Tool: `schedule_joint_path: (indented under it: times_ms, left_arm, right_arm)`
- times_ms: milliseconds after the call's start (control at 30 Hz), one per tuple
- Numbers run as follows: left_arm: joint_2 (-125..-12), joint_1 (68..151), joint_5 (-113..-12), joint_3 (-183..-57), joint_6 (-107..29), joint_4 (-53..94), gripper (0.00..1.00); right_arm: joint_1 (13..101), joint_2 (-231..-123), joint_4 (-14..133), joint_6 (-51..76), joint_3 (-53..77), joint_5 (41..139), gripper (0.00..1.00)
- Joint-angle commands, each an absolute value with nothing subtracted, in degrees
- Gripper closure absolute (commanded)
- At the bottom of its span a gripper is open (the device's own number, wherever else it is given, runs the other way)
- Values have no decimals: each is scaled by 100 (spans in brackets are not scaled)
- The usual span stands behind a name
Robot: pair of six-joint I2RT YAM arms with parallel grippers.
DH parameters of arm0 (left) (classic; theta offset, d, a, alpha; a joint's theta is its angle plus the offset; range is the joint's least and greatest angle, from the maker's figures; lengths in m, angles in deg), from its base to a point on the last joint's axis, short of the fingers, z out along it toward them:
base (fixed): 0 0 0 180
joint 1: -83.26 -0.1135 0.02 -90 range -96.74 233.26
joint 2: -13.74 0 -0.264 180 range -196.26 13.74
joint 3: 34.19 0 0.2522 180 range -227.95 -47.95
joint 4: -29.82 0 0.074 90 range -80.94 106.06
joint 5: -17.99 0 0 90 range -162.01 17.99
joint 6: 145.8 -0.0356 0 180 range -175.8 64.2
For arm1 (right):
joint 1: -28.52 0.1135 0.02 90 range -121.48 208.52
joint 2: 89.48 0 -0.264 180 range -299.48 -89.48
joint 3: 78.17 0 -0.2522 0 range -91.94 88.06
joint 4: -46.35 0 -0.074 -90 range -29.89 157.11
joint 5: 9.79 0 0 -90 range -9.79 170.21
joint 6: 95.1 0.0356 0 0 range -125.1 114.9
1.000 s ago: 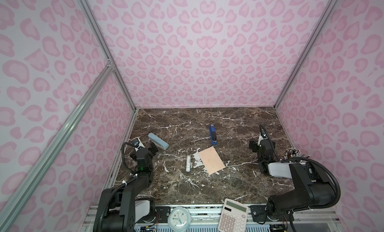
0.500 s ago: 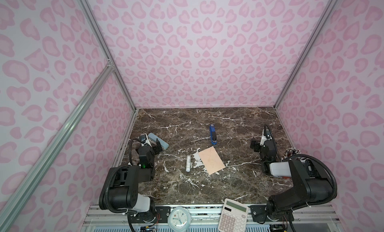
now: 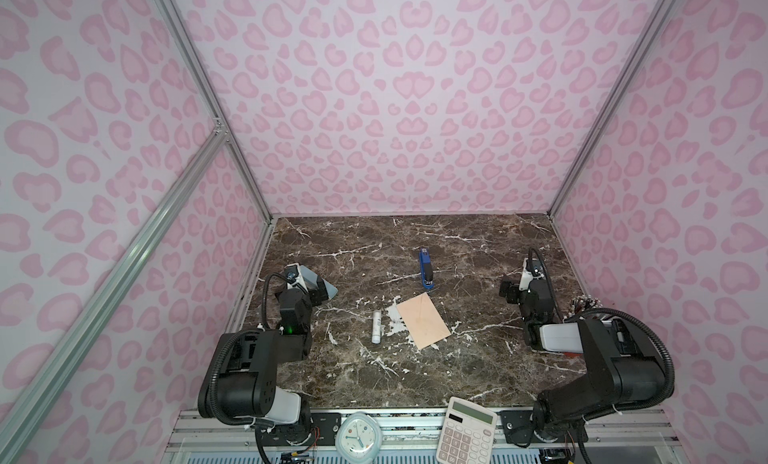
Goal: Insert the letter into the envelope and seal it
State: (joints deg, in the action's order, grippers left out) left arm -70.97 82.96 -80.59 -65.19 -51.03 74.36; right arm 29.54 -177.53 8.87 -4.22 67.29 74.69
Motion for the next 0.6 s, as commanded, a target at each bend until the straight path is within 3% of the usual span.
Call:
schedule_joint_path:
  times_ms: [0, 567]
  left_arm:
    - [-7105, 8322, -8200, -6561, -5229, 7536, 3]
    - [-7134, 8333, -8212, -6602, -5237, 7485, 3]
  right_arm:
    - [2958, -17755, 690, -438, 6750, 7521, 3]
    - [2966, -17763, 714, -440, 6730, 7511, 3]
